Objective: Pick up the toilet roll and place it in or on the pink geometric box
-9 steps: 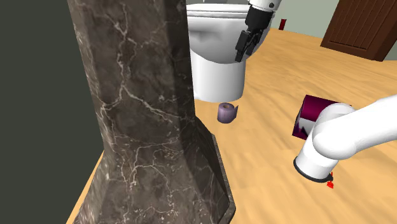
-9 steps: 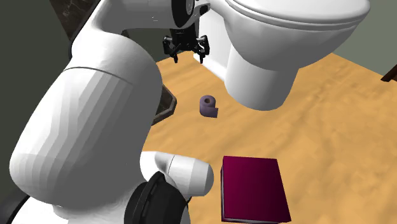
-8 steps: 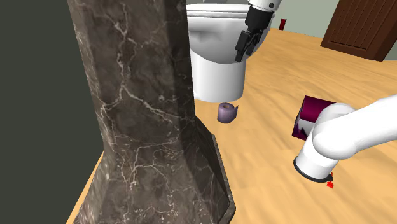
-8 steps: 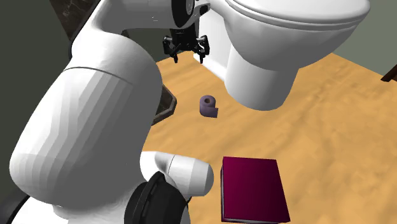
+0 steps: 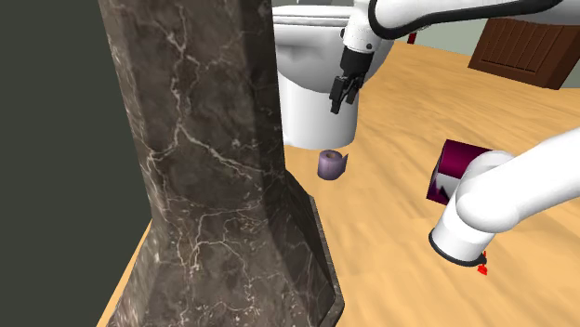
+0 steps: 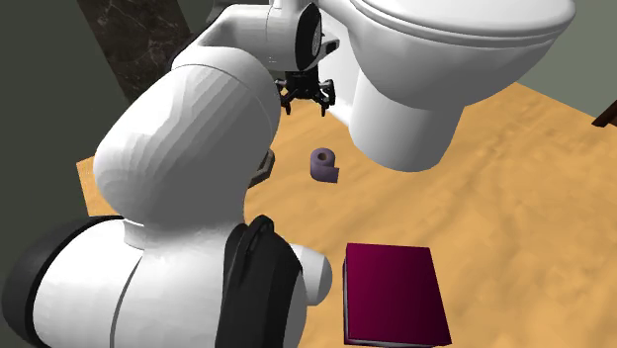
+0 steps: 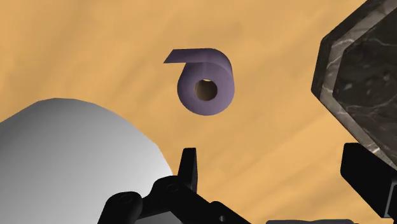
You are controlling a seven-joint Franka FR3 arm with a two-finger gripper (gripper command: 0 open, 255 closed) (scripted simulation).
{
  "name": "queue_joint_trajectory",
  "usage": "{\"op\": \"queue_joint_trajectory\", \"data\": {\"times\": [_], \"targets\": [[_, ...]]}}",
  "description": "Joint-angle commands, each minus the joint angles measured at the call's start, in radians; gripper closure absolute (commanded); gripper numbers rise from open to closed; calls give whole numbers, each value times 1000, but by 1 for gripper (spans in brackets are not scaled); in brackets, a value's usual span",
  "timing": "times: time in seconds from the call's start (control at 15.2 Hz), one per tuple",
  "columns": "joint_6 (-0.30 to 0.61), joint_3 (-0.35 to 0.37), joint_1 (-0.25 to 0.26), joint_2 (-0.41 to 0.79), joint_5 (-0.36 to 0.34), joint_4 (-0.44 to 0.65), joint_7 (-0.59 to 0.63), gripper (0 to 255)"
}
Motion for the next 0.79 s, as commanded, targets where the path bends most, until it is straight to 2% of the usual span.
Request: {"op": "queue_joint_trajectory", "data": {"times": [0.0,0.73], "targets": [[54,-12,-6,51,-3,-22,-11,0],[312,-65,-32,375,-7,-63,-61,0]]}}
